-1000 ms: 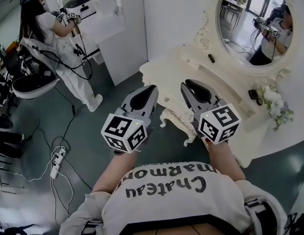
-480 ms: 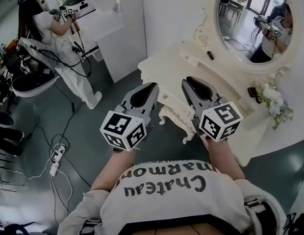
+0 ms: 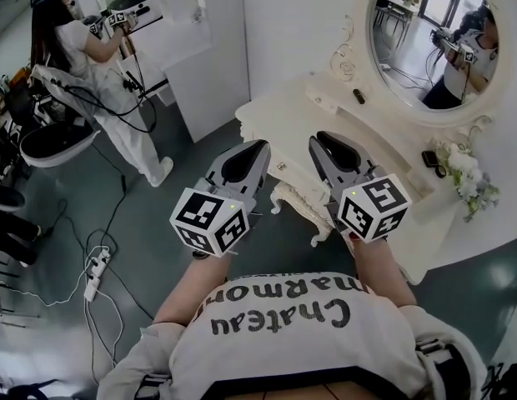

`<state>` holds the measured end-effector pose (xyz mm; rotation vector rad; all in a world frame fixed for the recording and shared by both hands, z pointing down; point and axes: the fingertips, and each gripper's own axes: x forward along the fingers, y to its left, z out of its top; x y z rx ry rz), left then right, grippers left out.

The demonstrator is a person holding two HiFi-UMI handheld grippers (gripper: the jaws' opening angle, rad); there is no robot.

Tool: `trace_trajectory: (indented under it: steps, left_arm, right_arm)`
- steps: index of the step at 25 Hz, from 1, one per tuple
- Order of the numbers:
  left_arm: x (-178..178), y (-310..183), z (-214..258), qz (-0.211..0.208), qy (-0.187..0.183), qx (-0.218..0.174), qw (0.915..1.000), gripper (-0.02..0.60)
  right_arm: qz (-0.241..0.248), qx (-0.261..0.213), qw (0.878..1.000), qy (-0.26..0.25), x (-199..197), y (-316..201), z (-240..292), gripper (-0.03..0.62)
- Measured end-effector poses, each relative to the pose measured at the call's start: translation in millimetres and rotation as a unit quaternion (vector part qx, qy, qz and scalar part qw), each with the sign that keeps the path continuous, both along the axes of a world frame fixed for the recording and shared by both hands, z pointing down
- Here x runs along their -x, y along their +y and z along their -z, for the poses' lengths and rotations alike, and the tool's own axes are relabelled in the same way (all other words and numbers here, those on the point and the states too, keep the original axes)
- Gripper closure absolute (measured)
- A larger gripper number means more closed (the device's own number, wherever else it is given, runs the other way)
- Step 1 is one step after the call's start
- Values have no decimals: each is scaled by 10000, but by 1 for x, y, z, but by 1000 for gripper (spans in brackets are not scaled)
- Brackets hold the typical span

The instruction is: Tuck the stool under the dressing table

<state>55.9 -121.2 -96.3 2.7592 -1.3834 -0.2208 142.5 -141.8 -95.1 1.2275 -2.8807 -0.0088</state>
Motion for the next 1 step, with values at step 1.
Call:
trace_trajectory:
  steps: [1]
  left_arm:
    - [0,-1,0,-6,-2,-4,10000,557]
  right_arm:
    - [-7,-1,10000,7,0,-1,0,520]
